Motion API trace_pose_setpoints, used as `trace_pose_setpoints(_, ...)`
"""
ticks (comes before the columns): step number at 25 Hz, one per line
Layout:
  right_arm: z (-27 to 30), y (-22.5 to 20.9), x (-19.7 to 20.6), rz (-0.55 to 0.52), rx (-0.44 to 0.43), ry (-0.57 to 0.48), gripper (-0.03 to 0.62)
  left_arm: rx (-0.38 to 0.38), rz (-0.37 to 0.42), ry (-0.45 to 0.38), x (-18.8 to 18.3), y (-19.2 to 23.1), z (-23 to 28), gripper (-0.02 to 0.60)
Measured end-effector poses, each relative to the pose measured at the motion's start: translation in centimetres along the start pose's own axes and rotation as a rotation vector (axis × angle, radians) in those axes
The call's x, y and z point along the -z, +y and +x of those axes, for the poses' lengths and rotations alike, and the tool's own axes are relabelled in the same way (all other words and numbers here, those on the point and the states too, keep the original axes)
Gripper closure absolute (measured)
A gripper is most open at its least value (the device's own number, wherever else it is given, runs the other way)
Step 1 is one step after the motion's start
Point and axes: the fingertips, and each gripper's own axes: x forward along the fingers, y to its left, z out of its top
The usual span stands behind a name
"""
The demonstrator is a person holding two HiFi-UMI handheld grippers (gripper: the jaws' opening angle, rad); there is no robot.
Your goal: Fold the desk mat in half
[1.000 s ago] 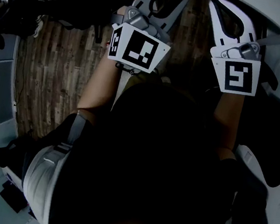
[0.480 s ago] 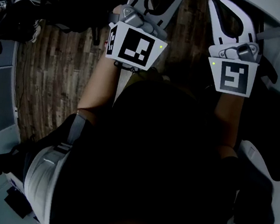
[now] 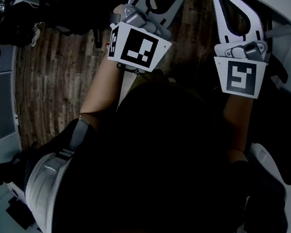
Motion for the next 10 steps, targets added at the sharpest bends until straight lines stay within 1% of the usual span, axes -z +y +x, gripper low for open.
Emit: trace_pose_setpoints(10,0.70,0.40,0.06,-0.025,-0.011,0.015,0.566,-0.016,0.014,0.014,0.77,1.03,-0.51,0.569)
